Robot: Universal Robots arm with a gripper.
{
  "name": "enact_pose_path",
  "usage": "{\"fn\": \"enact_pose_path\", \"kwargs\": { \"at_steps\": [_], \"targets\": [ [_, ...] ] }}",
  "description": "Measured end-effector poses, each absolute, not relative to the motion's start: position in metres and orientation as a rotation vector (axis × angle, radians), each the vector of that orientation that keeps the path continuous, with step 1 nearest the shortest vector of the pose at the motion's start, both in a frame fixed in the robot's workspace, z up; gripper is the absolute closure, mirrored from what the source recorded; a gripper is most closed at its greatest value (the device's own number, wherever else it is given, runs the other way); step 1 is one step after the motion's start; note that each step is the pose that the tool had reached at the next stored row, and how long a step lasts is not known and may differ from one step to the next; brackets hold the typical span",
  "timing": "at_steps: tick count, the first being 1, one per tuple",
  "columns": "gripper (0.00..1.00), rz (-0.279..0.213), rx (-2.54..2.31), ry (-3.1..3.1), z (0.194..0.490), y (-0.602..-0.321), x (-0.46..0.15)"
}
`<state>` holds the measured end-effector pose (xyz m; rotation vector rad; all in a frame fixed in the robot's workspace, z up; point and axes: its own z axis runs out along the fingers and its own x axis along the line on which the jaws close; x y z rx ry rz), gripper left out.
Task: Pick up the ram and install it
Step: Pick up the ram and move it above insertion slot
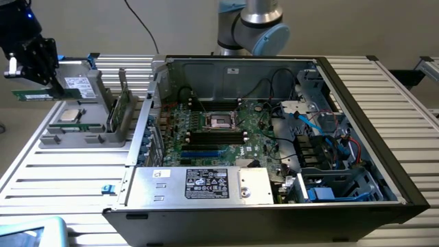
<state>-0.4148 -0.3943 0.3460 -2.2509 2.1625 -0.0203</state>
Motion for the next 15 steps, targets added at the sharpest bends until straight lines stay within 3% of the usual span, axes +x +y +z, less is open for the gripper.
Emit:
{"fn": "enact_pose_path", "kwargs": {
  "at_steps": [15],
  "targets": [
    [0.86, -0.008, -2.247, 2.157, 0.396, -0.402, -0.359]
  ]
}}
